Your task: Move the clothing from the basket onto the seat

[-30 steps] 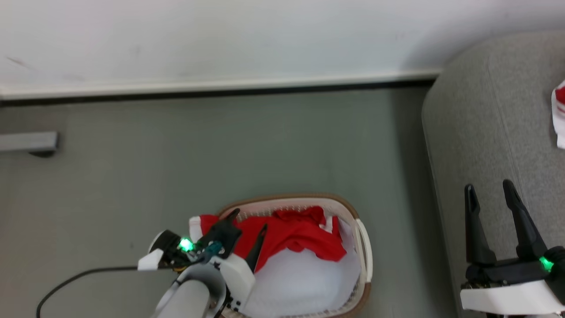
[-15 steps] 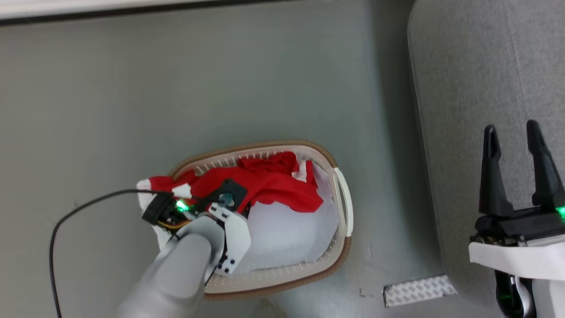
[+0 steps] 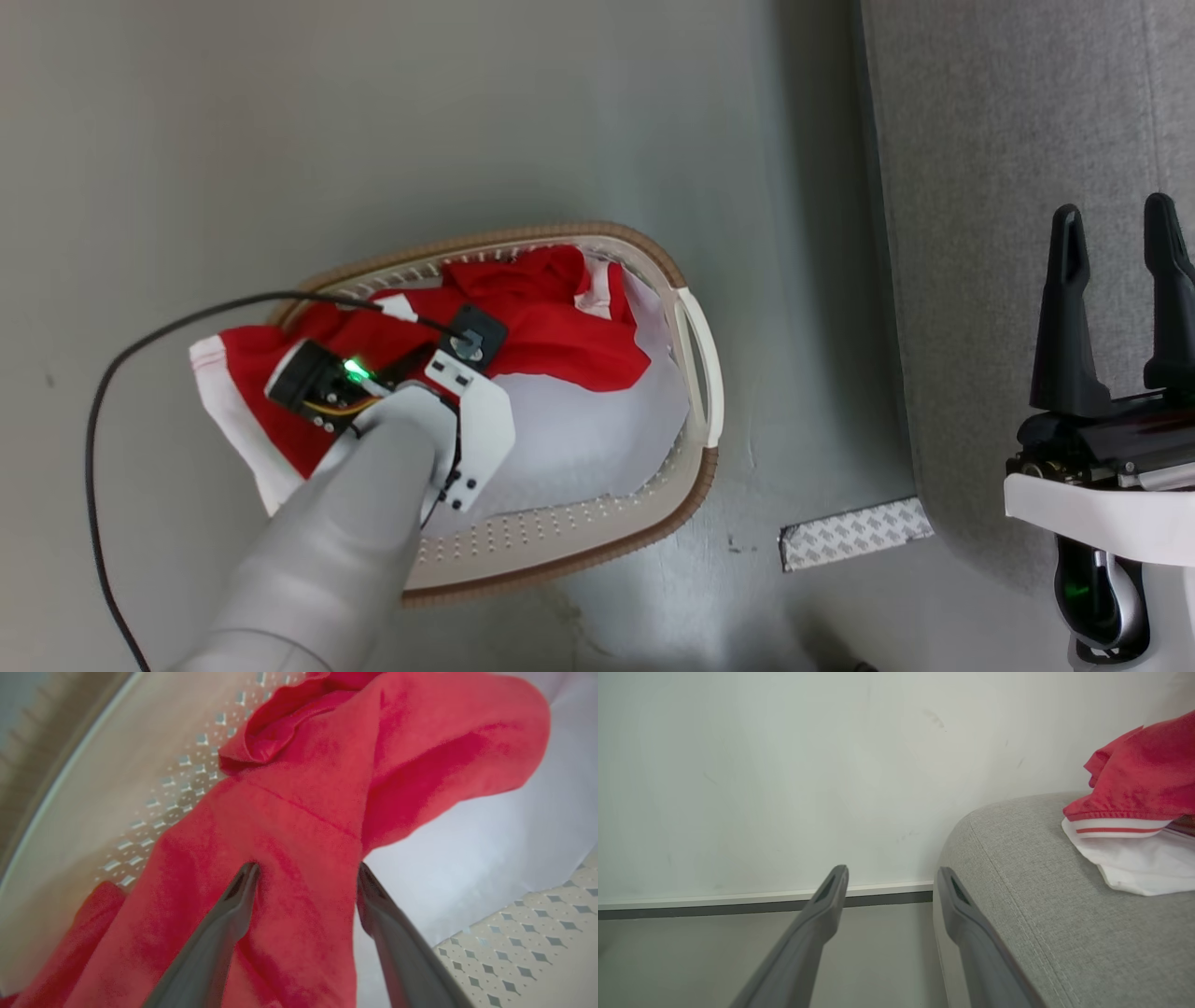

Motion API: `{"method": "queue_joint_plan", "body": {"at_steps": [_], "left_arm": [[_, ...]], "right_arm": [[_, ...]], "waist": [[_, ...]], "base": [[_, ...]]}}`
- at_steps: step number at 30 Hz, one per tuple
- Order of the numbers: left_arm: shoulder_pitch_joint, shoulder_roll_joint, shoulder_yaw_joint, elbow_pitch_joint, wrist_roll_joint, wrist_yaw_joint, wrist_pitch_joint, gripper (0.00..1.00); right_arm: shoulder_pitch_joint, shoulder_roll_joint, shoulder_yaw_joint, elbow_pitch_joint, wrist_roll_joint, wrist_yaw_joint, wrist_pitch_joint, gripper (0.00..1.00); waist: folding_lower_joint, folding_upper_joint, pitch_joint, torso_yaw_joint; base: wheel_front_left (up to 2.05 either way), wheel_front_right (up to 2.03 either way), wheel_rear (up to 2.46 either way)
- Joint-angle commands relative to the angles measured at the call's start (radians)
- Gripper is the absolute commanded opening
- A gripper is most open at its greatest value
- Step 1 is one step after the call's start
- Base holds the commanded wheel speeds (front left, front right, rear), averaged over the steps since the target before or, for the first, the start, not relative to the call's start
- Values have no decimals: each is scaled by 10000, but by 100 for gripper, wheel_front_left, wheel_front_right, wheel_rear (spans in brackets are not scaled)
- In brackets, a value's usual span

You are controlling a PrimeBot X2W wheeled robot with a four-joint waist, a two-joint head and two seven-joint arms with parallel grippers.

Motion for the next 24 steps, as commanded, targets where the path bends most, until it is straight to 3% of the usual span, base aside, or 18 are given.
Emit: {"method": "queue_joint_plan", "body": {"at_steps": [1, 5, 6, 7, 15, 21, 24], "left_arm": [[-196, 71, 45, 127, -85, 17, 16, 100], [-613, 178, 57, 431, -182, 72, -8, 100], [-678, 216, 46, 497, -186, 69, -51, 25], [-747, 231, 12, 540, -171, 63, -110, 0], [-718, 119, 75, 734, -579, -101, -815, 0], [-35, 50, 100, 534, -1139, -348, -1681, 0], [521, 32, -149, -22, -1636, -670, -2143, 0]], "right_arm": [[-133, 21, -13, -68, 45, -22, 7, 100], [-236, 22, -9, -211, 86, -22, 7, 100], [-234, 22, 18, -227, 100, -22, 5, 100], [-226, 23, 19, -243, 106, -22, 5, 100], [-105, 22, -151, -71, 41, -22, 7, 100], [239, 20, -191, 166, -50, -22, 7, 100], [561, 11, -318, 306, -90, -22, 6, 100]], "waist": [[-2, 0, 297, -136], [-2, 0, 654, -197], [-2, 0, 708, -219], [-2, 0, 733, -229], [-2, 0, 356, -4], [-2, 0, -682, 326], [-2, 0, -1454, 585]], "base": [[0, 0, 0], [0, 0, 0], [0, 0, 0], [0, 0, 0], [0, 0, 0], [0, 0, 0], [0, 0, 0]]}}
